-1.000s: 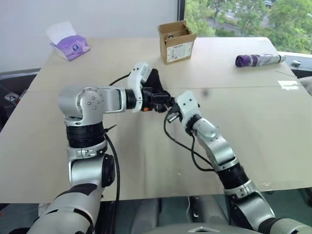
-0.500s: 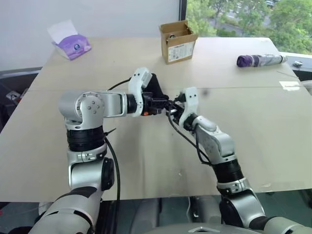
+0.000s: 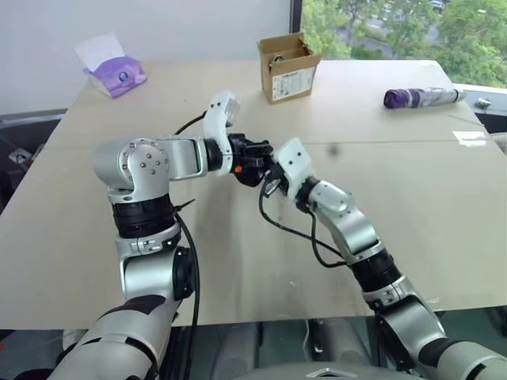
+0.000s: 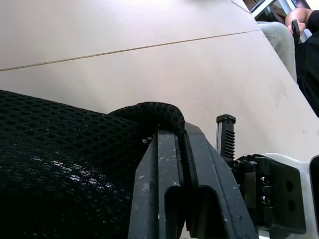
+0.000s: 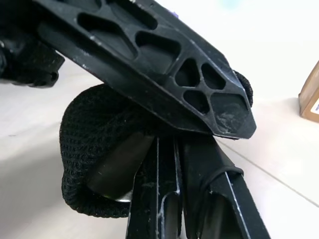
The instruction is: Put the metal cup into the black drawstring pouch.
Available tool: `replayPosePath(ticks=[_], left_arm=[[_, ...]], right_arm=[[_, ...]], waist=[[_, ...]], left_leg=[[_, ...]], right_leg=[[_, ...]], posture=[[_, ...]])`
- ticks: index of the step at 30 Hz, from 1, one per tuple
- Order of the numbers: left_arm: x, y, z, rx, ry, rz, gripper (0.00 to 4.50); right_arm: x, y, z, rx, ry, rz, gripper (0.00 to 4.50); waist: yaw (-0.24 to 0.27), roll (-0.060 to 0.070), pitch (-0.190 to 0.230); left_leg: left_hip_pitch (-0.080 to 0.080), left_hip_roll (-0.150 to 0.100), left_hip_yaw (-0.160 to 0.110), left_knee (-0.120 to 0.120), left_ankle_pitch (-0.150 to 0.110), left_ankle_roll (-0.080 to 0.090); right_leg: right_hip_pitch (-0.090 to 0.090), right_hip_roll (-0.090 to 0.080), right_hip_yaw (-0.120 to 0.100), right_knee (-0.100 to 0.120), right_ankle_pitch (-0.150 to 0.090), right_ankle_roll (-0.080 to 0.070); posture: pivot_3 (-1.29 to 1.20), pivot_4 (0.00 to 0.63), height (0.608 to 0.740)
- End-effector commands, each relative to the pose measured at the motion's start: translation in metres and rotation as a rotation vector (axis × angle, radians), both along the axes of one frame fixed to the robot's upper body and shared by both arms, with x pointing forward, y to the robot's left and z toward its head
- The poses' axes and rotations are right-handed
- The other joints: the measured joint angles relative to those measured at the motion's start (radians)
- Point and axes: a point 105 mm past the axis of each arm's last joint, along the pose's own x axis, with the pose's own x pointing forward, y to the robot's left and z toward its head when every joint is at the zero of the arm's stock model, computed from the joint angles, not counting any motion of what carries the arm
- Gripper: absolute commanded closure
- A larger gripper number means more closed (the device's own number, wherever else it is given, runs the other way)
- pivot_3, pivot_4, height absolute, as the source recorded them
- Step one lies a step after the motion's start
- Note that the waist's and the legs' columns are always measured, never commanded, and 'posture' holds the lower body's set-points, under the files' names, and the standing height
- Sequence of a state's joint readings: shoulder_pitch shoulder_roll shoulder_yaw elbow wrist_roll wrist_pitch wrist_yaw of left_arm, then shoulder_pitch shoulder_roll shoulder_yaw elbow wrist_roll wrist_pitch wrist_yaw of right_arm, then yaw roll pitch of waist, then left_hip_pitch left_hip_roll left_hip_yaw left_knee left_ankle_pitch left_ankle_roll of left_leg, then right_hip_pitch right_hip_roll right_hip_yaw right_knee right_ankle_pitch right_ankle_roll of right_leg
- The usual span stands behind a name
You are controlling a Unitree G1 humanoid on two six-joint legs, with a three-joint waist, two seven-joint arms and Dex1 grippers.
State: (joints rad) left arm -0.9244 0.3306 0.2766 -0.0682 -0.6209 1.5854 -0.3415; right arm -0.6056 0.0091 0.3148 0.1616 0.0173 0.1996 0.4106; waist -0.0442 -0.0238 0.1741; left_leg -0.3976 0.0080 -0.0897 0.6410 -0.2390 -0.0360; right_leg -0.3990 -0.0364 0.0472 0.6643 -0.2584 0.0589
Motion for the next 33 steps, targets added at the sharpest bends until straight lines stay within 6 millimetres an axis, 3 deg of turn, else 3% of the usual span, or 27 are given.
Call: replayPosePath(ticks=[1, 6, 13, 17, 20, 23, 25, 26, 29, 32, 33], left_arm=[[-0.014, -0.009, -0.004, -0.022, 0.012, -0.084, 4.50], [-0.030, -0.010, -0.014, -0.042, 0.011, -0.130, 4.50], [-0.033, -0.024, -0.005, -0.083, -0.029, -0.159, 4.50], [-0.033, -0.016, -0.005, -0.103, -0.040, -0.131, 4.50], [-0.027, -0.003, -0.014, -0.104, -0.068, -0.064, 4.50], [-0.020, 0.005, -0.020, -0.120, -0.085, -0.012, 4.50], [-0.016, 0.006, -0.018, -0.149, -0.092, -0.003, 4.50], [-0.013, 0.008, -0.017, -0.163, -0.100, 0.003, 4.50], [-0.004, 0.015, -0.014, -0.179, -0.119, 0.024, 4.50], [0.001, 0.020, -0.013, -0.177, -0.128, 0.027, 4.50], [0.003, 0.020, -0.010, -0.178, -0.142, 0.020, 4.50]], right_arm=[[-0.007, 0.017, 0.038, 0.139, -0.072, 0.081, 4.40], [-0.005, 0.026, 0.030, 0.241, 0.085, 0.162, 4.40], [-0.009, 0.051, 0.021, -0.131, -0.276, 0.178, 4.40], [0.004, 0.040, 0.036, 0.185, -0.031, 0.132, 4.40], [0.010, 0.022, 0.032, 0.173, -0.019, 0.091, 4.40], [0.008, 0.008, 0.030, 0.155, -0.020, 0.075, 3.52], [0.004, 0.002, 0.029, 0.116, -0.034, 0.072, 2.57], [-0.001, -0.002, 0.030, 0.092, -0.041, 0.078, 2.38], [-0.019, -0.018, 0.032, 0.029, -0.035, 0.106, 1.13], [-0.031, -0.030, 0.031, -0.019, -0.012, 0.122, 1.13], [-0.033, -0.040, 0.031, -0.020, 0.010, 0.106, 0.87]], waist=[[-0.004, 0.000, 0.000], [-0.003, 0.000, 0.000], [0.001, 0.000, 0.000], [-0.006, 0.000, 0.000], [-0.004, 0.000, 0.000], [0.006, -0.002, -0.001], [0.008, -0.001, -0.001], [0.007, -0.001, -0.001], [0.005, -0.001, 0.000], [0.000, -0.001, 0.000], [-0.001, -0.001, -0.001]], left_leg=[[0.000, 0.000, 0.000, 0.000, 0.000, 0.000], [0.000, 0.001, 0.000, -0.002, 0.000, -0.001], [-0.001, -0.001, 0.000, -0.001, 0.000, -0.001], [0.000, 0.001, 0.000, -0.002, 0.001, -0.002], [0.000, 0.001, 0.000, -0.003, 0.001, -0.002], [-0.002, 0.000, 0.000, -0.003, 0.001, -0.002], [-0.002, -0.001, 0.000, -0.003, 0.001, -0.002], [-0.002, -0.001, 0.000, -0.003, 0.001, -0.002], [-0.001, -0.001, -0.001, -0.003, 0.001, -0.002], [-0.001, -0.001, 0.000, -0.003, 0.001, -0.002], [-0.001, -0.001, 0.000, -0.003, 0.001, -0.002]], right_leg=[[0.000, 0.000, 0.001, 0.000, 0.000, 0.000], [-0.002, 0.000, 0.001, 0.000, 0.000, 0.000], [-0.002, -0.001, 0.000, 0.001, 0.000, 0.000], [-0.002, 0.000, 0.000, 0.001, 0.000, 0.000], [-0.002, 0.000, 0.000, 0.000, 0.000, 0.000], [-0.002, -0.001, 0.000, -0.002, 0.000, 0.000], [-0.002, -0.002, 0.000, -0.001, 0.000, 0.000], [-0.002, -0.002, 0.000, -0.001, 0.000, 0.000], [-0.002, -0.002, -0.001, 0.000, 0.000, 0.000], [-0.002, -0.001, 0.000, 0.000, 0.000, 0.000], [-0.002, -0.001, 0.000, 0.000, 0.000, 0.000]], posture=[[0.00, 0.150, 0.740], [0.00, 0.150, 0.740], [0.00, 0.150, 0.740], [0.00, 0.150, 0.740], [0.00, 0.150, 0.740], [0.00, 0.150, 0.740], [0.00, 0.150, 0.740], [0.00, 0.150, 0.740], [0.00, 0.150, 0.740], [0.00, 0.150, 0.740], [0.00, 0.150, 0.740]])
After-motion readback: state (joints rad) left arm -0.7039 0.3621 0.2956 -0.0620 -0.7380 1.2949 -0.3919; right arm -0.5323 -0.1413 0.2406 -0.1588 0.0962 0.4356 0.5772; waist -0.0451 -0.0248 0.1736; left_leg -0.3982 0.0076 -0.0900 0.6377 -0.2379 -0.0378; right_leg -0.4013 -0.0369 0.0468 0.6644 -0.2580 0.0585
